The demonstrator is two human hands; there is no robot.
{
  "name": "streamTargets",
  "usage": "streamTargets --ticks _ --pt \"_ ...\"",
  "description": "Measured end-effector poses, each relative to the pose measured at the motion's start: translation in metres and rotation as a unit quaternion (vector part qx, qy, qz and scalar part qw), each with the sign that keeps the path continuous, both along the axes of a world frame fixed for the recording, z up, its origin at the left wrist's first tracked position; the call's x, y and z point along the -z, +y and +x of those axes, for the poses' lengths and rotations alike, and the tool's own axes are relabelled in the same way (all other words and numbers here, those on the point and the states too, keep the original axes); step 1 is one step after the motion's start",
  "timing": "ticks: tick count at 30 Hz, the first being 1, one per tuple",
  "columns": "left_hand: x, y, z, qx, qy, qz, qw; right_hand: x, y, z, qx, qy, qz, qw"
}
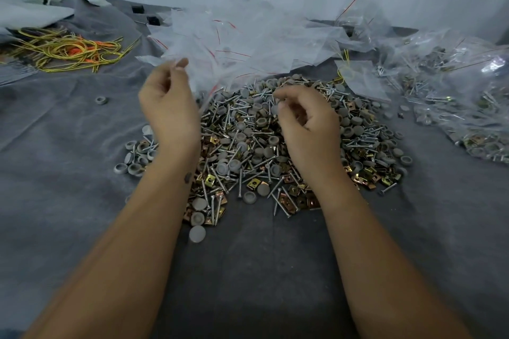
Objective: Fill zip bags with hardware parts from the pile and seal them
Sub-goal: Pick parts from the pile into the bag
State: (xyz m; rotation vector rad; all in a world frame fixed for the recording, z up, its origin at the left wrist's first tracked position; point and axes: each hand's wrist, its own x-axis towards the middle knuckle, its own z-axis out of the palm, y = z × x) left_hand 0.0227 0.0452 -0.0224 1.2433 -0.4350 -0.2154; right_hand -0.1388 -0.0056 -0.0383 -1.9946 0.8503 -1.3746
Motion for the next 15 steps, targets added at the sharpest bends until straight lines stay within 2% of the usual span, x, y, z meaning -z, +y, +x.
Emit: streamTargets --ticks 5,11,15 --pt "0.009 -0.003 -0.014 0.094 -0.117 0.121 0.981 0.002 0.001 0.0 -0.067 0.173 -0.002 0.983" --pt "0.008 -0.004 -0.009 0.119 -0.06 0.103 0.986 0.004 0.007 0.005 -0.153 0.346 -0.046 0.925" --pt "0.007 -0.005 -0.008 0.129 -0.041 0.092 0.986 0.004 0.004 0.005 -0.154 0.361 -0.047 0.919"
